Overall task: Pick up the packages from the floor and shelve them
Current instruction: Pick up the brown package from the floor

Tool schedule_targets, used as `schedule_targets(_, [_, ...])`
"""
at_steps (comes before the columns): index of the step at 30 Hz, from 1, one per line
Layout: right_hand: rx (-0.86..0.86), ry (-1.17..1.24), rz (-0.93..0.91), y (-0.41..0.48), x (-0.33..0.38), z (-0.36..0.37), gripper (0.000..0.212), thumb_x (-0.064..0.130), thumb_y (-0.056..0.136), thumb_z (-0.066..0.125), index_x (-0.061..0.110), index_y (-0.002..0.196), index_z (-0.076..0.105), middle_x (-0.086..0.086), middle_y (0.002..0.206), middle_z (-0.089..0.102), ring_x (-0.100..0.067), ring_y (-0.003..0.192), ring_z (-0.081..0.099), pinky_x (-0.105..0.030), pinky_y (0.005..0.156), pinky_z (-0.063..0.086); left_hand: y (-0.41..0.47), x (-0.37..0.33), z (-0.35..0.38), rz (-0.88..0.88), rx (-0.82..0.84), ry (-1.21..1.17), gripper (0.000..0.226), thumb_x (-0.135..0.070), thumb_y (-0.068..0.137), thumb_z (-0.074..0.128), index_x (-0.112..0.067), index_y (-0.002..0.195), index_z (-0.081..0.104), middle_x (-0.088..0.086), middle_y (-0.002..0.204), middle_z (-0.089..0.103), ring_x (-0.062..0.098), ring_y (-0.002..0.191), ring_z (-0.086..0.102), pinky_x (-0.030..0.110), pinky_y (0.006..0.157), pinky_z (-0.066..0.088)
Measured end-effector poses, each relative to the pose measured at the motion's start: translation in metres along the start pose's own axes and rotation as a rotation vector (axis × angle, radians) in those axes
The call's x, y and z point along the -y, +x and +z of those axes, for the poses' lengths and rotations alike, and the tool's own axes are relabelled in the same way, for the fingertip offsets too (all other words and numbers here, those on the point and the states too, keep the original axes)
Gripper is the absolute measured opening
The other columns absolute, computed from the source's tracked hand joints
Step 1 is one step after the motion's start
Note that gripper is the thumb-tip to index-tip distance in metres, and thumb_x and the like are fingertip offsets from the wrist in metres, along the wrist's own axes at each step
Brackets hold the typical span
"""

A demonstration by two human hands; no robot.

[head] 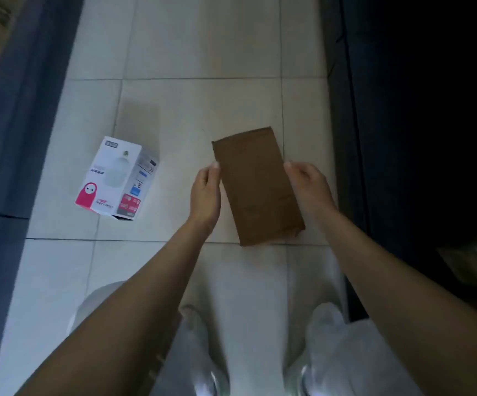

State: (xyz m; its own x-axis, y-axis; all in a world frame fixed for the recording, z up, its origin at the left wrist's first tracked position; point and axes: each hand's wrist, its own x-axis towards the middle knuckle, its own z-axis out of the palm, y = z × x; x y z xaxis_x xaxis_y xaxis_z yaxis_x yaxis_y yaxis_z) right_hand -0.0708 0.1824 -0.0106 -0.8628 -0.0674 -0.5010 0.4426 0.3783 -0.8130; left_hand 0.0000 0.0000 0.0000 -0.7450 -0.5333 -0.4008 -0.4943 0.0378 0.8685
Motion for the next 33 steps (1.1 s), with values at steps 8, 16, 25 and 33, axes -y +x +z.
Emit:
schedule_targets(8, [-0.096,-0.188,0.102,0.057,-0.081,0.032,0.072,0.057,0.09,0.054,0.01,0.142,0.042,-0.011,0.148,0.044,-0.029,0.134,0.043,-0.04,0.108,0.037,0.049,0.083,0.033,-0.24,0.061,0.114,0.058,-0.049,0.1,0.039,-0.004,0.137,0.046,0.012,0.14,0.053,0.028,0.123,0.052,0.034,0.096,0.039])
schedule_targets(16, [-0.029,-0.183,0.244,0.069,-0.109,0.04,0.079,0.052,0.088,0.061,0.005,0.145,0.036,-0.016,0.147,0.047,-0.035,0.133,0.046,-0.045,0.11,0.037,0.045,0.104,0.047,-0.487,0.35,0.125,0.08,-0.059,0.097,0.035,-0.006,0.153,0.014,0.01,0.16,0.023,0.032,0.144,0.028,0.039,0.118,0.024])
schedule_targets(25, [-0.043,-0.085,0.295,0.076,-0.104,0.047,0.069,0.052,0.087,0.061,0.005,0.136,0.047,-0.014,0.139,0.055,-0.033,0.125,0.053,-0.04,0.104,0.043,0.053,0.105,0.046,-0.418,0.248,0.034,0.07,-0.055,0.095,0.045,-0.009,0.146,0.03,0.011,0.147,0.045,0.031,0.129,0.048,0.044,0.108,0.041])
schedule_targets(33, [-0.091,-0.012,0.096,0.079,-0.037,0.045,0.057,0.05,0.085,0.065,0.009,0.12,0.046,-0.008,0.119,0.06,-0.022,0.095,0.056,-0.03,0.079,0.044,0.066,0.052,0.035,-0.083,0.025,0.041,0.046,-0.042,0.098,0.049,-0.015,0.134,0.038,0.003,0.123,0.056,0.022,0.103,0.055,0.034,0.087,0.045])
